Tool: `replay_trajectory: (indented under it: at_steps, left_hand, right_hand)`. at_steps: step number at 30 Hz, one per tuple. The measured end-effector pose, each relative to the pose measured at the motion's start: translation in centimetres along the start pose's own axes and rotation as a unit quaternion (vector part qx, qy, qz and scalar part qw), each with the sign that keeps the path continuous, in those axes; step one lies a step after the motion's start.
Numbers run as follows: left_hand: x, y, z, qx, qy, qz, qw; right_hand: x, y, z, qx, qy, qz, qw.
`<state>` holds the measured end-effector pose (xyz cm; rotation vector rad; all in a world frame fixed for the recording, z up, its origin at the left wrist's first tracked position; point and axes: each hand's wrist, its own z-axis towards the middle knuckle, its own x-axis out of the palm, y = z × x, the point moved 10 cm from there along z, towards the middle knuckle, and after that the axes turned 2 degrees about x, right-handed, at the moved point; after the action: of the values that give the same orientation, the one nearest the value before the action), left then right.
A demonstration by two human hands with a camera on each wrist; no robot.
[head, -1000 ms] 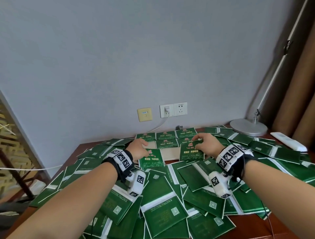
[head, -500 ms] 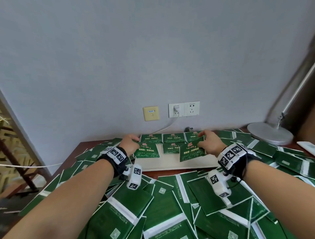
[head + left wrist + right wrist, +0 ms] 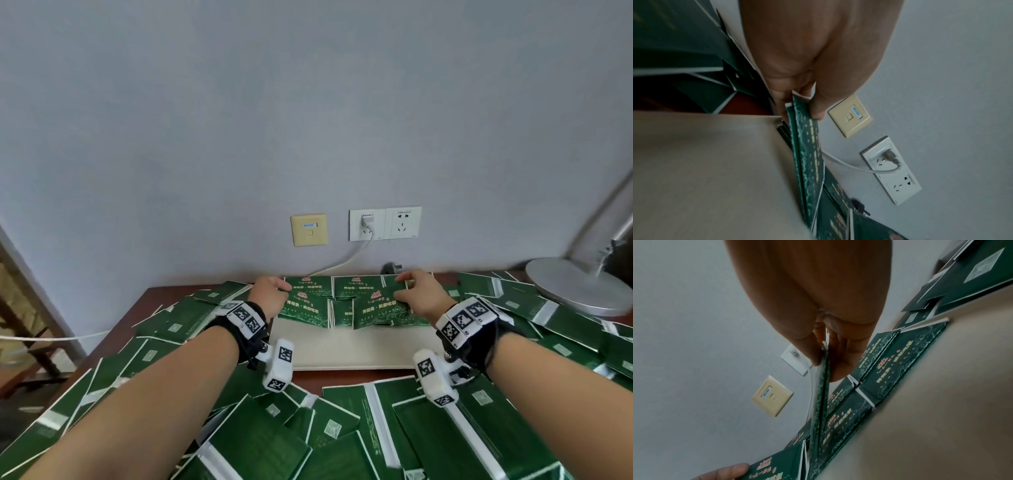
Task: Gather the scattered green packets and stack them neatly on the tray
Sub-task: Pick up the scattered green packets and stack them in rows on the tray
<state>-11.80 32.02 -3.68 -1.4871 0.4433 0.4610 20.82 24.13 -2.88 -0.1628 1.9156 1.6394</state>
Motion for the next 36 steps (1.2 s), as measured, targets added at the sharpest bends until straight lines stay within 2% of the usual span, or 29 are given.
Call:
replay_trajectory:
  at_steps: [7,15,21,27,36]
  left_hand:
    - [1.5,0.2,0.9,0.014,0.029,0.07,0.997]
    - [3.1,0.1,0.9,0.042,0.092,0.219,0.97]
    - [4.0,-0.3,0.2,0.06,0.115,0.33,0.935]
    - [6.2,-0.3,-1.2,0.098,0.19,0.35,0.912]
    - [7.4,0.0,-2.1,0.098,0.258,0.373,0.886]
  right_hand:
    - [0.4,-0.4,1.7,0.003,0.011,0.024,1.0]
    - [1.5,-1.2,1.8,0.04,0.06,0.027,0.997]
    - [2.2,-0.6,2.1,0.003,0.055,-0.054,0.997]
    - [3.8,0.5,1.8,-0.03,0.057,-0.122,0.99]
    - [4.7,1.1,1.2,-0.042,0.059,-0.252,0.965]
